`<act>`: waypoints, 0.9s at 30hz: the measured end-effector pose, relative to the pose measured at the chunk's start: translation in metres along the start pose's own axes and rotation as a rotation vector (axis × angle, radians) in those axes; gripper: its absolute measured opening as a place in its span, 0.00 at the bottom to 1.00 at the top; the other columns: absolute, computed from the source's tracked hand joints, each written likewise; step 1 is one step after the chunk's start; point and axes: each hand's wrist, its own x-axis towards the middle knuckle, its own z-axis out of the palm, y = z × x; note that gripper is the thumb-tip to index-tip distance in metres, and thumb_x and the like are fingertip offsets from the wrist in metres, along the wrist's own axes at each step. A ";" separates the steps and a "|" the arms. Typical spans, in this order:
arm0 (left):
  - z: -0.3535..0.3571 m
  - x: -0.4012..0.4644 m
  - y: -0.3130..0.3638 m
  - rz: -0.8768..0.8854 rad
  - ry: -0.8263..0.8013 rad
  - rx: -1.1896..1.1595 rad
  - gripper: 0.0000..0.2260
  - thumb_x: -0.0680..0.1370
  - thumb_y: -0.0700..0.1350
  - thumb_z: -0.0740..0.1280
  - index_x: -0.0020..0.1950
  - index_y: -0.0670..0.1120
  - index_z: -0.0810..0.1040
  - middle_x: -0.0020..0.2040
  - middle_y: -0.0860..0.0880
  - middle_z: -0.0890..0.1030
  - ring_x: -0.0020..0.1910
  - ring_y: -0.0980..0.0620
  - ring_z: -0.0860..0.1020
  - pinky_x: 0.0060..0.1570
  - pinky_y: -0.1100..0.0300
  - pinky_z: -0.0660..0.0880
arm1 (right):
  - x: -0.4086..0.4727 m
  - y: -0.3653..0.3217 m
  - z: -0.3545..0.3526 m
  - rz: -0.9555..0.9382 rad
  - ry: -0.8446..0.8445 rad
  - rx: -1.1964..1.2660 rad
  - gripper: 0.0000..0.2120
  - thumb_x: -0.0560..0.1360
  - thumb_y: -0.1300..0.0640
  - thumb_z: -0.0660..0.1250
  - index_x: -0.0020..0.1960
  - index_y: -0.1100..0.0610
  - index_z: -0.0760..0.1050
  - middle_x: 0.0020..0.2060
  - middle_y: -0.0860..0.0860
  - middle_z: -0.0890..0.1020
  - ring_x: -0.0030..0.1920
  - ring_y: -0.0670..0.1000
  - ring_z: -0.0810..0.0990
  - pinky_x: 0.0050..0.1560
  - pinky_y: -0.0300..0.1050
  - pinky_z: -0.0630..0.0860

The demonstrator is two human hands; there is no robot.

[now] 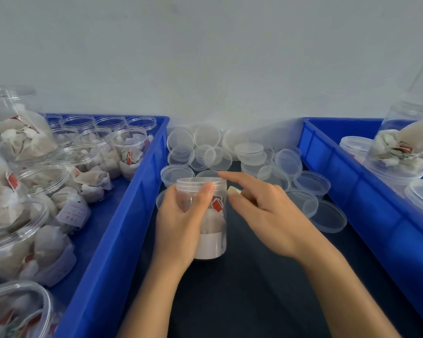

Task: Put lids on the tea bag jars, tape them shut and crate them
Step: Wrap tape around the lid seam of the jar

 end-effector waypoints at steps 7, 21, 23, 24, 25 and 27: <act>-0.003 0.001 -0.001 0.001 -0.030 -0.033 0.22 0.73 0.68 0.72 0.62 0.58 0.81 0.55 0.60 0.86 0.53 0.59 0.86 0.45 0.65 0.81 | 0.000 0.003 -0.003 0.010 0.018 -0.010 0.18 0.83 0.48 0.61 0.70 0.32 0.72 0.27 0.47 0.75 0.29 0.44 0.72 0.36 0.39 0.66; -0.009 0.003 0.001 0.017 -0.015 -0.221 0.30 0.71 0.64 0.75 0.68 0.50 0.79 0.61 0.48 0.86 0.60 0.46 0.86 0.63 0.37 0.80 | -0.007 -0.015 0.002 -0.084 0.206 -0.243 0.25 0.77 0.35 0.57 0.71 0.39 0.73 0.25 0.43 0.75 0.30 0.47 0.78 0.40 0.47 0.78; -0.009 0.004 0.000 0.041 -0.001 -0.214 0.31 0.70 0.63 0.76 0.67 0.49 0.78 0.61 0.50 0.86 0.60 0.48 0.86 0.62 0.42 0.80 | -0.006 -0.013 0.002 -0.087 0.219 -0.269 0.25 0.77 0.37 0.58 0.71 0.40 0.74 0.26 0.43 0.76 0.31 0.47 0.78 0.41 0.49 0.80; -0.009 0.004 -0.001 0.053 0.005 -0.214 0.31 0.69 0.63 0.76 0.67 0.49 0.78 0.61 0.50 0.86 0.60 0.49 0.86 0.61 0.44 0.81 | -0.006 -0.013 0.002 -0.087 0.226 -0.277 0.25 0.77 0.36 0.58 0.71 0.40 0.74 0.26 0.43 0.76 0.31 0.47 0.78 0.41 0.50 0.80; -0.010 0.004 -0.001 0.064 0.006 -0.217 0.31 0.69 0.62 0.77 0.67 0.49 0.77 0.61 0.51 0.86 0.60 0.50 0.85 0.60 0.47 0.81 | -0.005 -0.012 0.002 -0.087 0.232 -0.282 0.26 0.76 0.35 0.56 0.71 0.40 0.74 0.26 0.43 0.76 0.31 0.47 0.78 0.41 0.49 0.80; -0.010 0.004 -0.001 0.083 0.002 -0.225 0.31 0.69 0.61 0.77 0.67 0.48 0.77 0.62 0.52 0.86 0.61 0.51 0.85 0.59 0.51 0.81 | -0.005 -0.011 0.002 -0.092 0.239 -0.285 0.28 0.75 0.33 0.54 0.70 0.41 0.75 0.27 0.42 0.75 0.31 0.46 0.78 0.40 0.49 0.80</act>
